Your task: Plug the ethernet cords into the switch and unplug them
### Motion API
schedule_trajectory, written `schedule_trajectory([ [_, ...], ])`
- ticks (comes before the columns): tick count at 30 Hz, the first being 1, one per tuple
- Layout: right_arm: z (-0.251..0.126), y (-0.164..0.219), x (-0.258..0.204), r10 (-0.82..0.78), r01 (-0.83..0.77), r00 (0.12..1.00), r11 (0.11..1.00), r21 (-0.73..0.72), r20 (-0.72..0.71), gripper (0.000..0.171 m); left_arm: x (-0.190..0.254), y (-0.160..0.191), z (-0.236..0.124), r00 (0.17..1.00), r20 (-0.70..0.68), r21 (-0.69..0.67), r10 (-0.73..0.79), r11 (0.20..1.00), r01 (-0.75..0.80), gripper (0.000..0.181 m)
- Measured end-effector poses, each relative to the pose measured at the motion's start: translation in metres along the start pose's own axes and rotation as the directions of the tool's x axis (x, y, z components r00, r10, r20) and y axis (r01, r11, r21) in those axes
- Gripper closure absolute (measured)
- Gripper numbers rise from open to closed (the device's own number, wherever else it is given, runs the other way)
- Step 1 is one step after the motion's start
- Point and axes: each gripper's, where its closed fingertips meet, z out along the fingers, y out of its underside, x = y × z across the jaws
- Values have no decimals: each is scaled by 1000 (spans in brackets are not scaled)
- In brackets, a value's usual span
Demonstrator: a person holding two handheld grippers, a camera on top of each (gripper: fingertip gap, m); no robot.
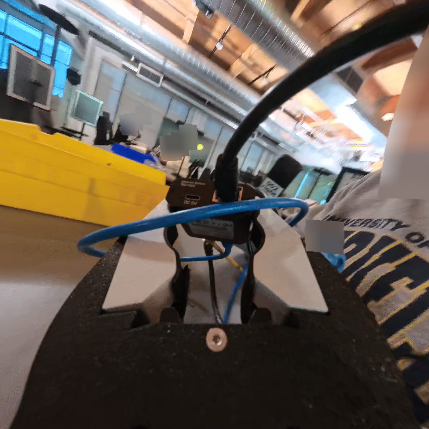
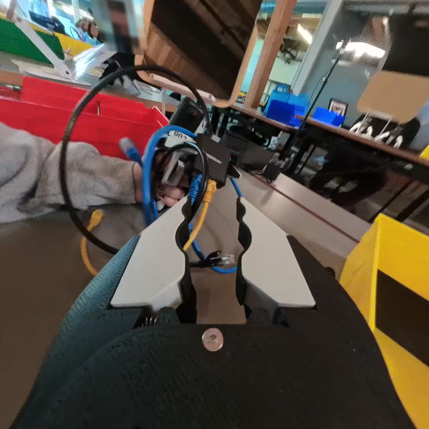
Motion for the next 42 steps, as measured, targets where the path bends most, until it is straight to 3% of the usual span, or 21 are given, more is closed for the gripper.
schedule_trajectory([
  [4, 19, 0, 13, 224, -216, 972, 971, -104, 71, 134, 12, 0, 0, 995, -95, 3, -28, 1000, 29, 120],
  [7, 28, -25, 29, 399, -402, 908, 916, -3, 129, 132, 13, -4, -2, 992, -113, 37, -53, 998, 58, 120],
  [10, 26, -38, 53, 421, -425, 905, 902, 75, 64, 132, 5, -13, -8, 998, -55, 104, -38, 994, 43, 120],
  [15, 44, -9, 20, 212, -196, 973, 968, -157, 91, 121, -1, -29, -17, 998, 51, 199, 46, 978, -55, 120],
  [18, 59, 3, 7, 170, -142, 978, 966, -215, 118, 115, 3, -37, -17, 999, 30, 260, 36, 965, -42, 121],
  [21, 74, 11, -3, 28, -1, 994, 967, -253, 104, 114, 1, -41, -17, 995, 86, 302, 52, 950, -76, 121],
  [24, 86, 11, 8, -192, 167, 979, 947, -274, -66, 131, 1, -41, -14, 991, 122, 320, 61, 942, -98, 121],
  [28, 92, 9, 12, -393, 332, 904, 893, -304, -166, 152, -2, -38, -10, 990, 135, 313, 28, 947, -69, 121],
  [31, 89, 8, 22, -453, 375, 865, 868, -325, -214, 160, -6, -32, -8, 990, 138, 241, 8, 970, -42, 121],
  [34, 80, -1, 34, -405, 332, 875, 901, -280, -265, 163, -6, -23, -11, 992, 126, 114, 24, 993, -39, 124],
  [37, 69, -15, 46, -372, 314, 887, 920, -235, -272, 164, -20, -14, -23, 962, 239, -38, 131, 991, -125, 110],
  [40, 57, -27, 55, -415, 361, 880, 901, -241, -232, 163, -46, -16, -45, 848, 433, -191, 307, 950, -246, 101],
  [42, 49, -23, 58, -463, 406, 872, 866, -293, -160, 163, -60, -22, -63, 720, 538, -325, 438, 896, -302, 108],
])
